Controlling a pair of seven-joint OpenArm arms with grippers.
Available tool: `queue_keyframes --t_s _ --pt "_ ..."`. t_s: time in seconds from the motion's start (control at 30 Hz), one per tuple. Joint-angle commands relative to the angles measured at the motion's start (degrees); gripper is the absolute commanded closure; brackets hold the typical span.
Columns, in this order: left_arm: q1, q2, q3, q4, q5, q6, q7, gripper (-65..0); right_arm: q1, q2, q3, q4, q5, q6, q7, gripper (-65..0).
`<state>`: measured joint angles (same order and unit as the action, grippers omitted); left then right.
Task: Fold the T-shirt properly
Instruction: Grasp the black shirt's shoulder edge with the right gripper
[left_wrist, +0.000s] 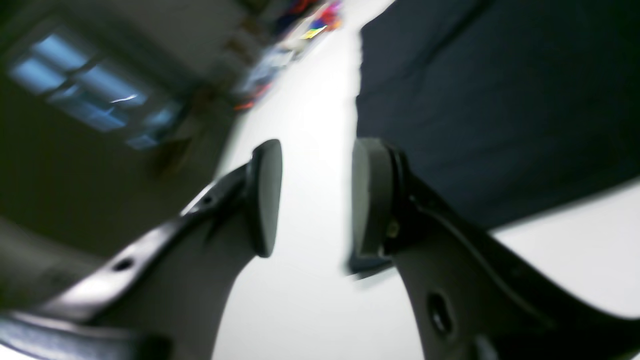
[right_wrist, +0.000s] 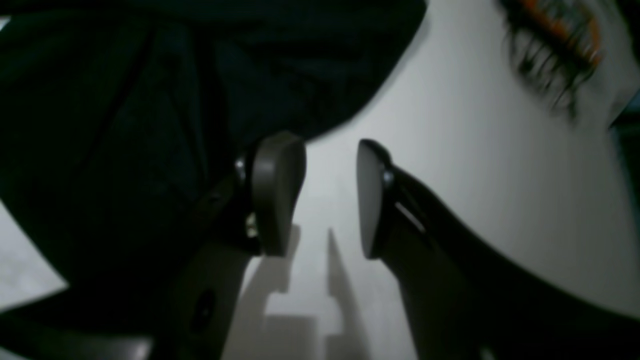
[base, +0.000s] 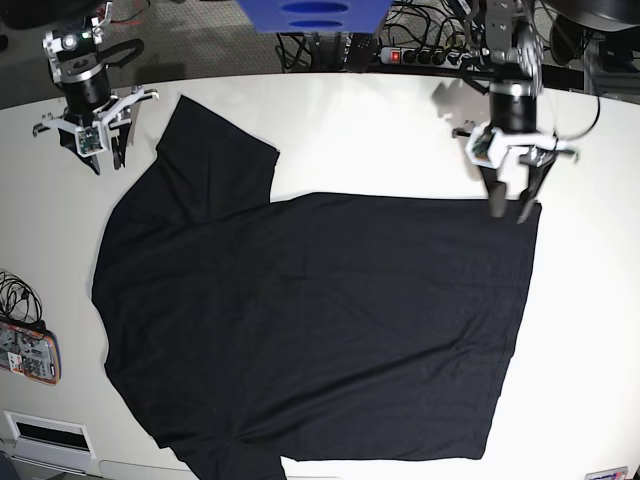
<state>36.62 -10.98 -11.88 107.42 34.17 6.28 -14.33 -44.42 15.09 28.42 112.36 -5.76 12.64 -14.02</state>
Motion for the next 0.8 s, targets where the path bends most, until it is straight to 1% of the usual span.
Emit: queue_keyframes --t_s 0.0,0.07,0.13,0.2,0.27,0.37,0.43,0.57,0.63,0.77 --pt "0.6 -1.6 0.2 1.2 0.2 -0.6 1.8 -21.9 -1.2 0.4 -0.1 0.9 -3.1 -0.4 0.8 -20.9" --pt "0.1 -4.9 1.2 1.2 2.9 -4.9 5.9 -21.9 -1.7 0.4 -2.4 0.9 -11.5 -0.4 0.8 -20.9" --pt "-1.0 -6.6 2.2 1.3 6.7 -7.5 8.5 -21.9 -1.7 0.2 -6.4 0.9 -19.7 -0.4 0.7 -21.0" --pt "-1.1 -6.7 2.1 1.4 10.6 -7.8 8.6 -21.9 -1.8 -1.4 -9.7 0.9 -25.8 -0.4 1.0 -21.0" --pt "-1.1 -6.4 1.1 1.6 13.7 -7.8 8.7 -21.5 -1.5 -4.2 -12.3 0.9 -30.2 -0.4 1.1 -21.0" --pt "-1.3 -6.3 1.1 1.6 16.2 -7.8 8.7 -21.4 -0.5 -6.0 -16.5 1.0 -34.6 -0.3 1.7 -20.9" --pt "-1.3 -6.1 1.1 1.7 17.4 -7.8 8.7 -21.4 -1.1 -6.1 -19.4 1.0 -37.0 -0.3 1.7 -20.6" --pt "-1.3 -4.2 0.9 1.7 19.1 -7.8 8.7 -21.4 -3.6 -6.1 -25.0 1.0 -41.1 -0.3 1.5 -20.6" --pt "-1.3 -4.2 1.0 1.7 20.1 -7.8 8.7 -21.4 -4.5 -6.1 -27.4 1.0 -43.6 -0.3 1.5 -20.7" --pt "-2.7 -4.2 1.0 1.6 21.1 -7.8 8.7 -21.4 -4.8 -6.1 -29.1 1.0 -44.3 -0.3 1.4 -20.5"
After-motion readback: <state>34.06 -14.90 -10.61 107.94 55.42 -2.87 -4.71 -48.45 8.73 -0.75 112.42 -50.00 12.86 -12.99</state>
